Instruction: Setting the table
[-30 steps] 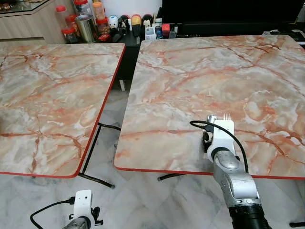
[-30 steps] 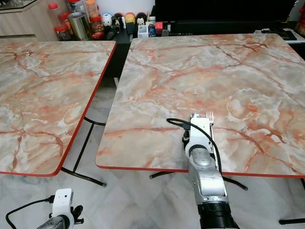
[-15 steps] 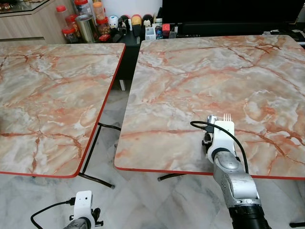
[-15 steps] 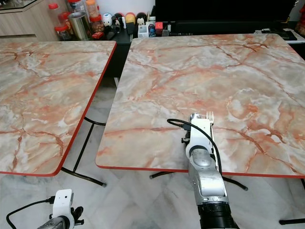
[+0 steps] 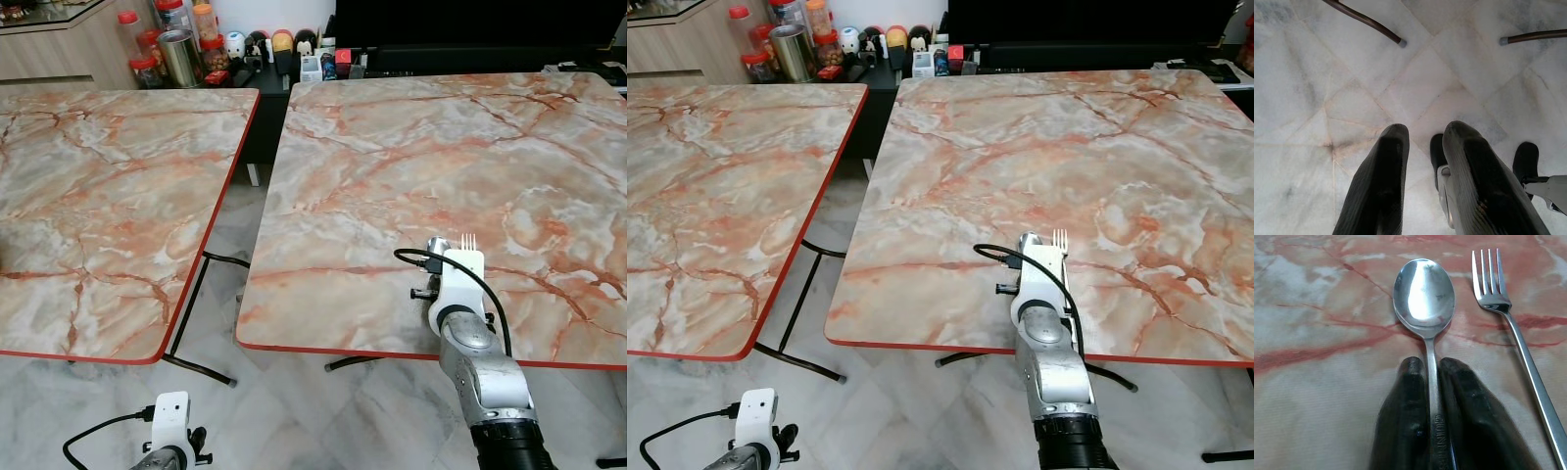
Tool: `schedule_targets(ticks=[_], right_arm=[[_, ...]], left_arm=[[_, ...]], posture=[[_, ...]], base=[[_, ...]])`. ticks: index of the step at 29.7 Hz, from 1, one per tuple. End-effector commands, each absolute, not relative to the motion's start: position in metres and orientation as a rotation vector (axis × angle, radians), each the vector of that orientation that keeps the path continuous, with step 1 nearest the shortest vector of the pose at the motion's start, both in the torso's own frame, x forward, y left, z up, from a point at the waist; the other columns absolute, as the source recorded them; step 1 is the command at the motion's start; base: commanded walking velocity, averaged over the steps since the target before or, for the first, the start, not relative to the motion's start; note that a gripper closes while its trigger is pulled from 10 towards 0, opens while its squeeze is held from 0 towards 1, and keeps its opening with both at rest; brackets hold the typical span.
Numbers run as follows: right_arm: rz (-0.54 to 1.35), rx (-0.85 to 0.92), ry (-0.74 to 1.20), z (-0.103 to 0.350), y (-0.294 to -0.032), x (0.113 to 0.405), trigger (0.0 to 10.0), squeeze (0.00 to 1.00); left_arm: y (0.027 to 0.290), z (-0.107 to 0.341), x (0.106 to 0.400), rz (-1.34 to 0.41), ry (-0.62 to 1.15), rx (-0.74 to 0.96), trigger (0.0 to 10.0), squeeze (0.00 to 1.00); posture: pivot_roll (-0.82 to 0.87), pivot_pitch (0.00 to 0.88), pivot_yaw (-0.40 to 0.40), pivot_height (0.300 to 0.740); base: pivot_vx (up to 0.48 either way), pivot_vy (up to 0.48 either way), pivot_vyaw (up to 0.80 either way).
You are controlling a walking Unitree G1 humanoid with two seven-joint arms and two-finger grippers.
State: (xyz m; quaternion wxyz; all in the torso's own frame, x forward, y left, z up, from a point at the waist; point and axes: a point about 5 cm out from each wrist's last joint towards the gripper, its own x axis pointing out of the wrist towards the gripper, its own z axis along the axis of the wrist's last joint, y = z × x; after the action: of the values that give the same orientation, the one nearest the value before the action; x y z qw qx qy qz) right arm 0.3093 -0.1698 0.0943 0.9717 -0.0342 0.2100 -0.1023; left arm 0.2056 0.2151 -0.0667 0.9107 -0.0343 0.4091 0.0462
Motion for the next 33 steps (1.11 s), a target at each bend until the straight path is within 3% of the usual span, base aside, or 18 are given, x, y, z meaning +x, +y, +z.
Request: schedule_targets(ticks=[1,12,13,14,15,24,33], right_arm=[[-0.218,-0.06,0.462,0.088,-0.171,0.307,0.0,0.0],[-0.198,-0.05,0.371,0.101,-0.165,0.314,0.0,0.0],[-0.186,-0.049,0.342,0.106,-0.163,0.316,4.9,0.0],[-0.177,-0.049,0.322,0.109,-0.162,0.317,4.9,0.0],[-0.165,-0.05,0.298,0.113,-0.16,0.319,10.0,0.0],[-0.141,-0.069,0.048,0.16,-0.153,0.334,10.0,0.0],[-0.141,-0.078,0.023,0.164,-0.152,0.338,10.0,0.0]], left_arm=[[0.22,-0.07,0.199,0.11,0.878,-0.073,10.0,0.0],[0.221,-0.069,0.199,0.127,0.871,-0.062,10.0,0.0],[0.221,-0.069,0.199,0.129,0.87,-0.061,10.0,0.0],[0.222,-0.069,0.199,0.13,0.87,-0.061,10.0,0.0],[0.222,-0.069,0.199,0.132,0.87,-0.06,10.0,0.0],[0.222,-0.07,0.199,0.149,0.872,-0.064,10.0,0.0],[0.221,-0.069,0.199,0.152,0.869,-0.067,10.0,0.0]], posture=[[-0.06,0.098,0.086,0.74],[-0.06,0.093,0.085,0.74],[-0.07,0.092,0.086,0.74],[-0.07,0.093,0.086,0.74],[-0.07,0.093,0.086,0.74],[-0.07,0.082,0.085,0.74],[-0.07,0.084,0.08,0.74]], base=[[0.0,0.0,0.0],[0.0,0.0,0.0],[0.0,0.0,0.0],[0.0,0.0,0.0],[0.0,0.0,0.0],[0.0,0.236,0.0],[0.0,0.48,0.0]])
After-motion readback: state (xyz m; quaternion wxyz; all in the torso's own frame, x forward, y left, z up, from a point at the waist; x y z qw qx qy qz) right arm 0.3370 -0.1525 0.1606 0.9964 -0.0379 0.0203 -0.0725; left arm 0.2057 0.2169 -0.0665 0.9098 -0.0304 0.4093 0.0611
